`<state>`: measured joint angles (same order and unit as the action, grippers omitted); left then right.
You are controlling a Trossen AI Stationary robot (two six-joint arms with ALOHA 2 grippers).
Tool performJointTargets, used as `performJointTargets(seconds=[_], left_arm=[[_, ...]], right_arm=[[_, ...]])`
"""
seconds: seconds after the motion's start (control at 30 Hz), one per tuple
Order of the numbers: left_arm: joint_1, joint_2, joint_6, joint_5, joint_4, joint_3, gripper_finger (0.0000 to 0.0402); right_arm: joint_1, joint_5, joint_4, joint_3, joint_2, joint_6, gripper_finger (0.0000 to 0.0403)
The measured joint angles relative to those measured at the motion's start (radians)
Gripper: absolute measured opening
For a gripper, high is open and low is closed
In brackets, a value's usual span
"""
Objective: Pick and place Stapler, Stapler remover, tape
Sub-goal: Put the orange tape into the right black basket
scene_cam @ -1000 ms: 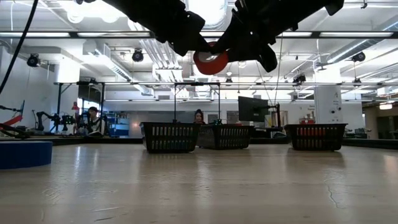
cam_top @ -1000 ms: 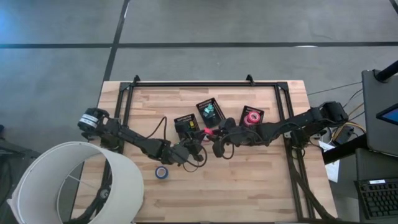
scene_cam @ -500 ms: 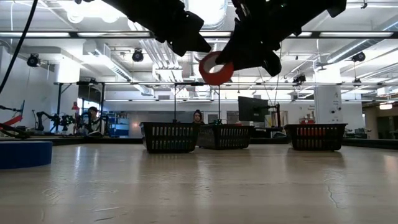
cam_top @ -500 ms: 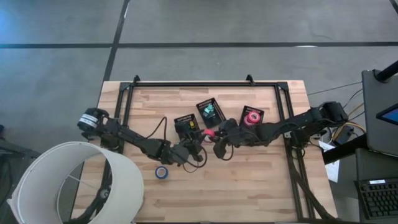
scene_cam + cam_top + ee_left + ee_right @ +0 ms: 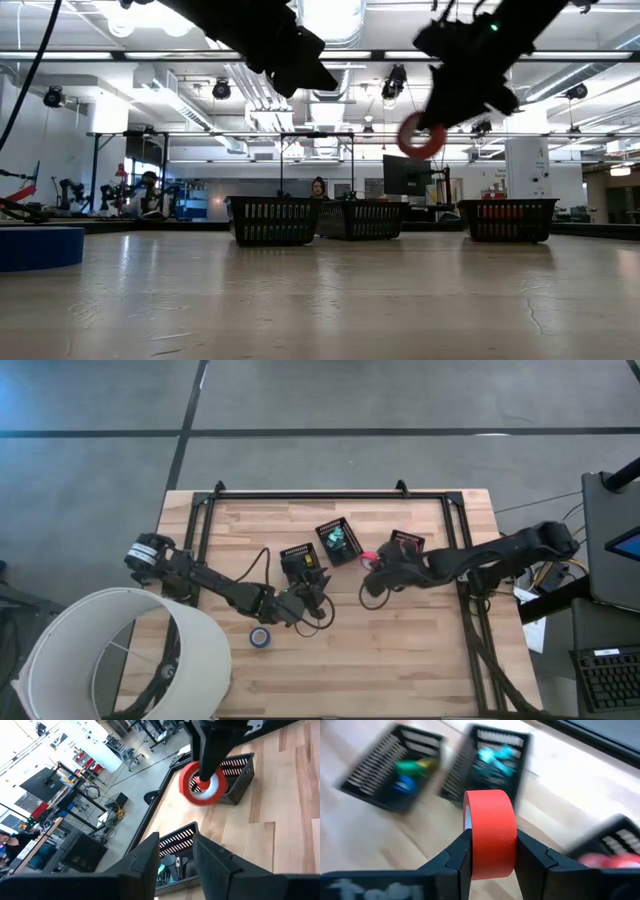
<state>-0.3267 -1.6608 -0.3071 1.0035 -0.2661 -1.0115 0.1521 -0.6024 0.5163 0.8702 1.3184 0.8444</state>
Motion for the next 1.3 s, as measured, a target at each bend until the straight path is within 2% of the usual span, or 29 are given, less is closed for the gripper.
performJointTargets(seconds=[0.2, 0.37, 0.7, 0.87, 1.3], left_arm=[[0.000, 0.000, 0.013, 0.000, 0.005, 0.000, 0.0122], [0.004, 0.000, 0.022, 0.000, 0.005, 0.000, 0.0122], [0.005, 0.000, 0.023, 0.000, 0.006, 0.001, 0.0122], [0.005, -0.001, 0.023, 0.000, 0.006, 0.002, 0.0122], [0.005, -0.001, 0.023, 0.000, 0.006, 0.002, 0.0122]], right_arm=[[0.000, -0.026, 0.180, -0.059, -0.049, 0.112, 0.0111], [-0.011, -0.024, 0.243, -0.120, -0.065, 0.153, 0.0111], [-0.016, -0.028, 0.256, -0.146, -0.069, 0.090, 0.0112], [-0.016, -0.028, 0.314, -0.165, -0.066, 0.102, 0.0112], [-0.015, -0.029, 0.287, -0.257, -0.066, 0.109, 0.0112]])
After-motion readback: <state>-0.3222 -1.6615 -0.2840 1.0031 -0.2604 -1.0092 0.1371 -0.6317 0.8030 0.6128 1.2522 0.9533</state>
